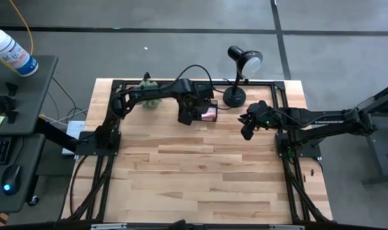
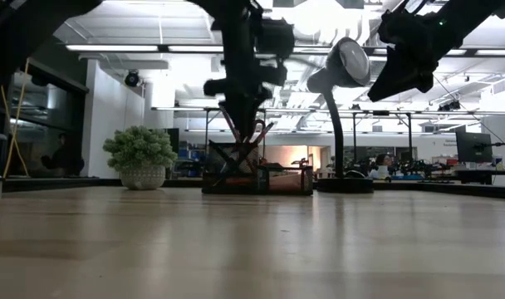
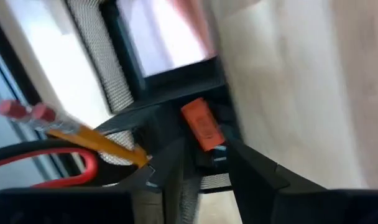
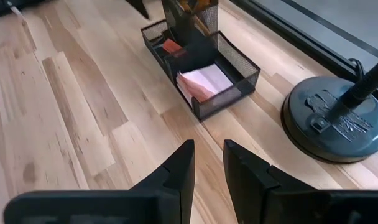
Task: Pick and place office supplies into organizer
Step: Return to Home Position
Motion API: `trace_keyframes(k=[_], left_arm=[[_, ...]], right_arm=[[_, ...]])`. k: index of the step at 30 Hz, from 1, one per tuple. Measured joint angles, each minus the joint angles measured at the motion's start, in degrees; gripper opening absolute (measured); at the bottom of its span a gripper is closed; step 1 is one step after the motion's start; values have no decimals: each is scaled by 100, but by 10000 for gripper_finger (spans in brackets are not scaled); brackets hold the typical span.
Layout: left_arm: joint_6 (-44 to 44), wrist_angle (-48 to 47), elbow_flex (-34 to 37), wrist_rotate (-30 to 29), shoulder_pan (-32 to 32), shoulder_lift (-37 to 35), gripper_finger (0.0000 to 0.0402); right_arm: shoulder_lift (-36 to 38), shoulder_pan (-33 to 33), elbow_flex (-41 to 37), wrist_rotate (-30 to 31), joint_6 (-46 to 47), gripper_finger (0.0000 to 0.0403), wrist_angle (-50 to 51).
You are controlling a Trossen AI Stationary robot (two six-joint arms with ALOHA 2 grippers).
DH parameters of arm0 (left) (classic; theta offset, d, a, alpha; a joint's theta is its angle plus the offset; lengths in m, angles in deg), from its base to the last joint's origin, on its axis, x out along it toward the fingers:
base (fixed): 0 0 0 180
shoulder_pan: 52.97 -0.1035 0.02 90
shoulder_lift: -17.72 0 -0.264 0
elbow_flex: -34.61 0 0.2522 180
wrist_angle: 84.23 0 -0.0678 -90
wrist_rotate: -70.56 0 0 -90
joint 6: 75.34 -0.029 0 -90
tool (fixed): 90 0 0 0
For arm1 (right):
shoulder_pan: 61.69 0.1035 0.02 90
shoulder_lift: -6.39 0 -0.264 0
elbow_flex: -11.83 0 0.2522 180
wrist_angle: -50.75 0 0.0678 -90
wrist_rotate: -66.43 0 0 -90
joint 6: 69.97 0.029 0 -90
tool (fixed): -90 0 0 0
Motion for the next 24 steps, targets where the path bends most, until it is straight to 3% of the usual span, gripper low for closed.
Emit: trace_keyframes(k=[6,10,15,19,24], left_arm=[[302,247,0,38,359,-463,95],[714,550,-7,404,531,-725,89],[1264,1460,261,733,553,-1169,73],[1664,2217,1069,805,555,-1709,52],[2397,3613,2750,837,688,-2696,25]], right_arm=[[4,0,-2,-7,34,78,49],[4,0,-2,-52,38,78,48],[7,0,-2,-148,40,78,48],[7,-2,-2,-284,38,78,57],[7,-2,-2,-312,21,78,87]])
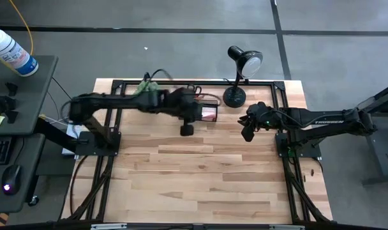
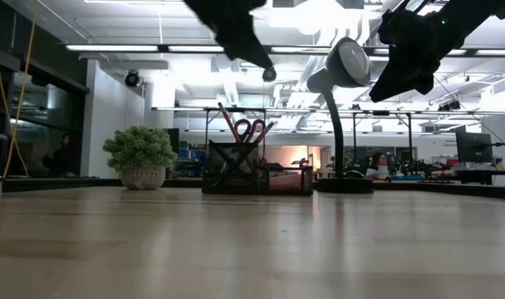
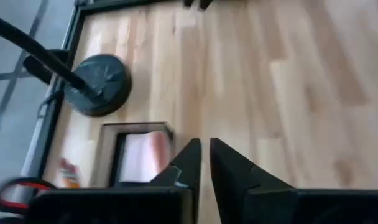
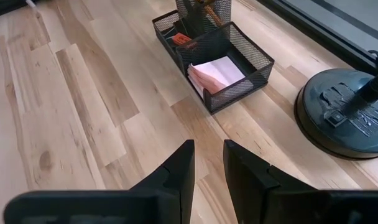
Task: Pick and place office supplies into organizer
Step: Return to Home Position
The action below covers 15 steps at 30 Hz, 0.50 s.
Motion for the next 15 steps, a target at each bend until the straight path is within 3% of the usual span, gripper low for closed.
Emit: trace_keyframes(k=[9,15], left_arm=[[392,3778,3226,-77,30,-2179,6],[754,6236,5270,-149,-372,-3375,2]], right_arm=[[0,0,0,-46,-24,78,-2],[0,2,0,-229,-39,78,2]])
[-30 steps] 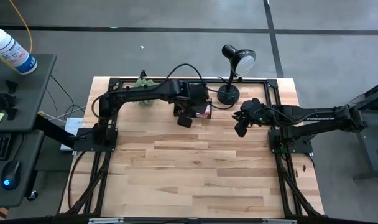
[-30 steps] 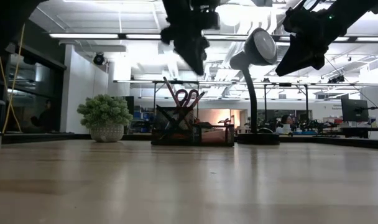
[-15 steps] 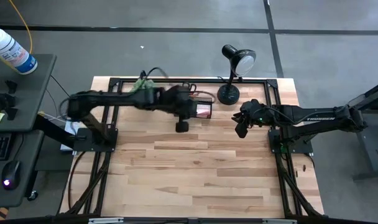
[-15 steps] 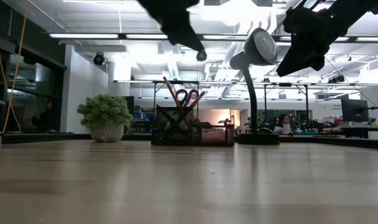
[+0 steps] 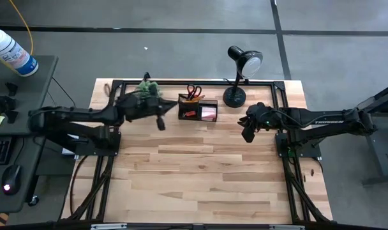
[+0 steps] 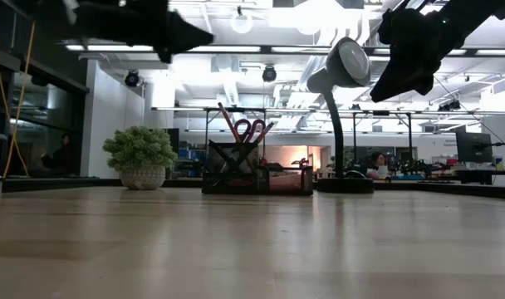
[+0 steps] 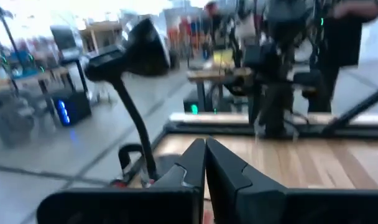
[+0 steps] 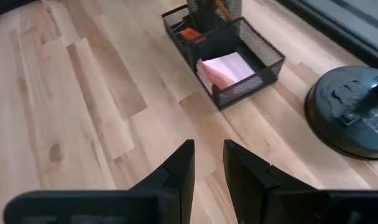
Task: Pick and place office supplies into organizer
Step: Return to Home Position
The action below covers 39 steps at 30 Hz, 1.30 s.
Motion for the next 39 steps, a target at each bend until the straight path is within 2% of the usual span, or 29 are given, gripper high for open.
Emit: trace_keyframes(k=[4,11,18,26,33,36,39], left_arm=[[-115,709,680,386,-248,-572,1],[-66,677,1463,434,-494,-1677,1],[191,617,2264,406,-556,-3150,0],[469,-201,2754,183,-556,-4790,0],[504,-1394,2782,63,-556,-6200,0],[622,-1603,2797,131,-537,-6177,0],[699,-1287,2892,129,-400,-6192,0]], right_arm=[[-9,-2,0,220,-45,78,35],[-9,-1,0,260,299,78,242],[-9,0,0,237,1245,78,558],[-9,-2,0,235,1307,78,491],[-9,-2,0,235,1309,78,306],[-9,0,0,233,1330,78,283],[-9,-4,0,233,1332,78,195]])
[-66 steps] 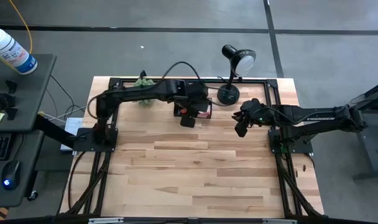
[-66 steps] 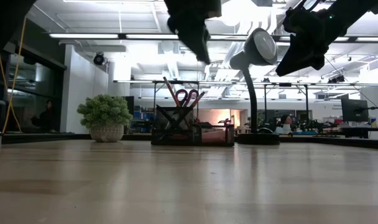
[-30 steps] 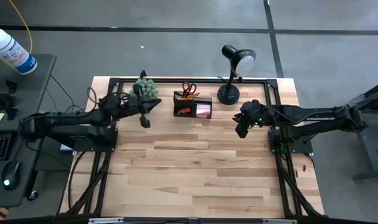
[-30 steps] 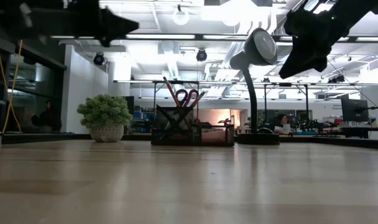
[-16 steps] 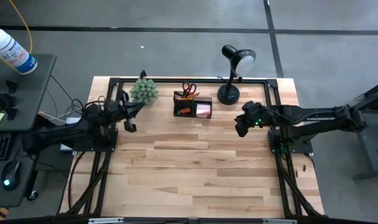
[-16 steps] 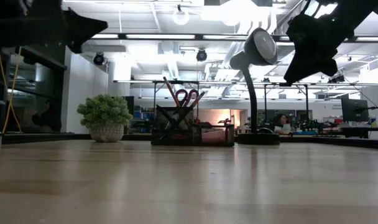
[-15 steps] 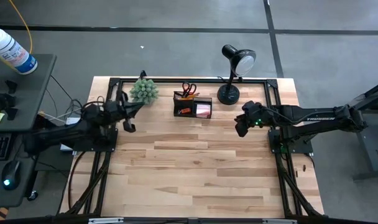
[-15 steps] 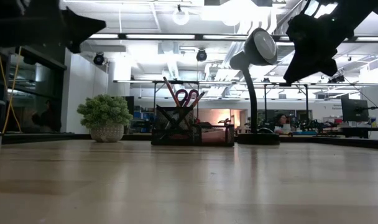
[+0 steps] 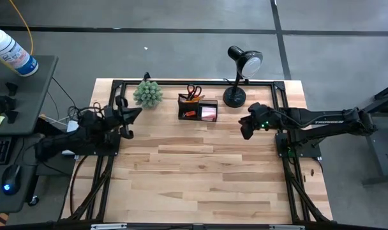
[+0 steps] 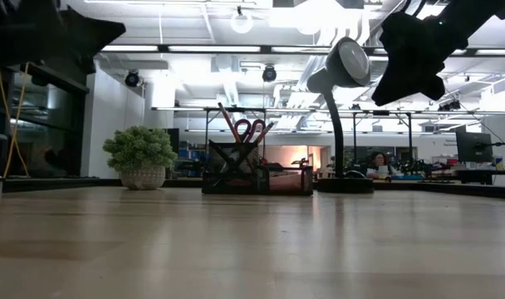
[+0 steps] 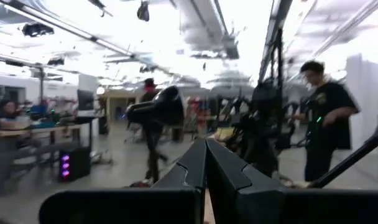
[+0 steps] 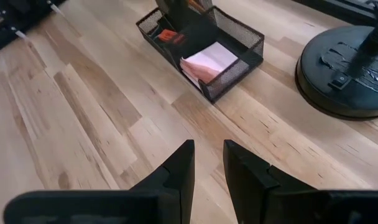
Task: Pick and place office supplies into organizer
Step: Return to Home Position
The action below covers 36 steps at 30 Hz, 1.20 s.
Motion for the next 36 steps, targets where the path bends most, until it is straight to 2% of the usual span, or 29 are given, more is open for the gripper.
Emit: trace_keyframes(k=[4,8,11,13,17,21,24,28,31,34,36], left_arm=[[130,767,217,-162,394,12,0],[-92,245,240,-710,974,13,0],[-304,358,228,-1134,1355,-4,0],[-487,303,226,-1203,1535,4,0],[-574,312,226,-1195,1652,6,0],[-560,349,226,-796,1647,4,0],[-582,152,226,-658,1647,6,0],[-914,-428,226,-526,1647,6,0],[-882,-1059,226,-514,1647,6,0],[-805,-1549,229,-501,1647,8,1],[-960,-1528,226,-388,1647,37,1]], right_arm=[[0,0,0,-1,-1,78,-195],[0,0,0,0,-3,78,-241],[0,0,0,9,-10,78,-241],[0,0,0,10,-32,78,-241],[0,0,0,17,-202,78,-197],[0,0,0,43,-219,78,-100],[-1,0,0,173,-223,78,-54],[0,0,-5,342,-773,78,-38],[59,-2,-315,275,-1102,78,-474],[175,-39,-1011,-165,-1122,78,-1354],[254,-37,-1515,-443,-1074,78,-2067]])
